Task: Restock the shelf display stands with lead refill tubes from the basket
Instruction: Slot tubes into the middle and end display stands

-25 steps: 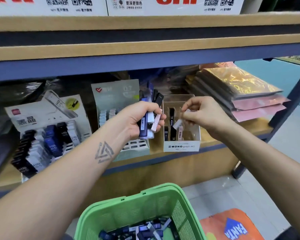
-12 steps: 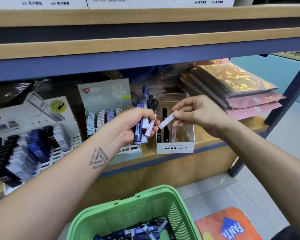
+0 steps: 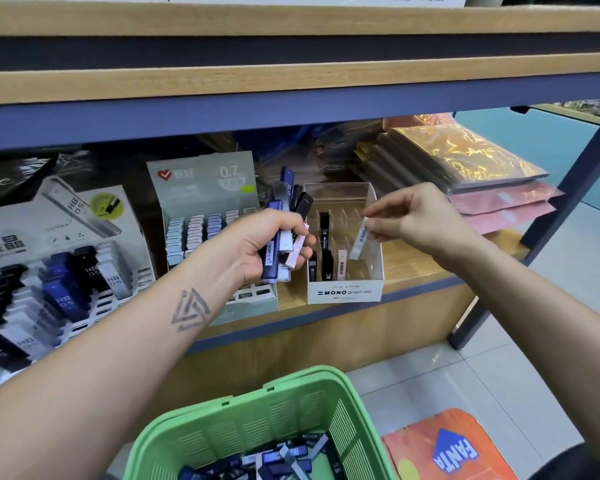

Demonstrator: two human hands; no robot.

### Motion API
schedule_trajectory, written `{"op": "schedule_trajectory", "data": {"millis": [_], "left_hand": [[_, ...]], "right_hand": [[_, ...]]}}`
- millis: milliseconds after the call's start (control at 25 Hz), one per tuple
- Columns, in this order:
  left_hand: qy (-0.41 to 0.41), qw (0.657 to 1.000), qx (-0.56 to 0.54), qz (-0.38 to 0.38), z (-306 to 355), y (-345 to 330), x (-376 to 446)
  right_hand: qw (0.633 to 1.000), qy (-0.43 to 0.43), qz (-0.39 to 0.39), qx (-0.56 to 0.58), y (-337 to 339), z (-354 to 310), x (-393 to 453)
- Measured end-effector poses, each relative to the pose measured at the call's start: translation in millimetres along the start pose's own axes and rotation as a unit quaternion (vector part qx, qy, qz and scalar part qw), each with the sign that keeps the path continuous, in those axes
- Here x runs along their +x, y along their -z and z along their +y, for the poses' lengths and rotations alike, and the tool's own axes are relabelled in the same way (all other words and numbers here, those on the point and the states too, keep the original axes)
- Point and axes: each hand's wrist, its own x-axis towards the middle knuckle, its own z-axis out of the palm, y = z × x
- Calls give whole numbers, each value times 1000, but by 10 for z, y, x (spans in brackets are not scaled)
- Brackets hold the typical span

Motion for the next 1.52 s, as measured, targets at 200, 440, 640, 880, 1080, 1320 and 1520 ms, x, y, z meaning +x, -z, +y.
{"op": "schedule_trajectory", "data": {"millis": [200, 440, 640, 880, 1080, 1320, 1520], "left_hand": [[-3, 1000, 1, -14, -15, -24, -12], [1, 1000, 8, -17, -61, -9, -32], [-1, 999, 14, -28, -98, -20, -34], [6, 998, 5, -58, -111, -24, -54], [6, 997, 10, -72, -116, -23, -71], [8, 997, 27, -66, -126, -11, -79], [25, 996, 9, -84, -114, -4, -111]], "right_hand": [[975, 24, 15, -219, -184, 197, -7], [968, 29, 21, -248, -358, 311, -32], [954, 51, 21, -294, -446, 385, -63], [951, 69, 70, -291, -431, 170, -52], [982, -60, -52, 174, -474, -136, -75], [976, -51, -23, 210, -560, -213, -24], [960, -69, -36, 269, -565, -243, -38]]}}
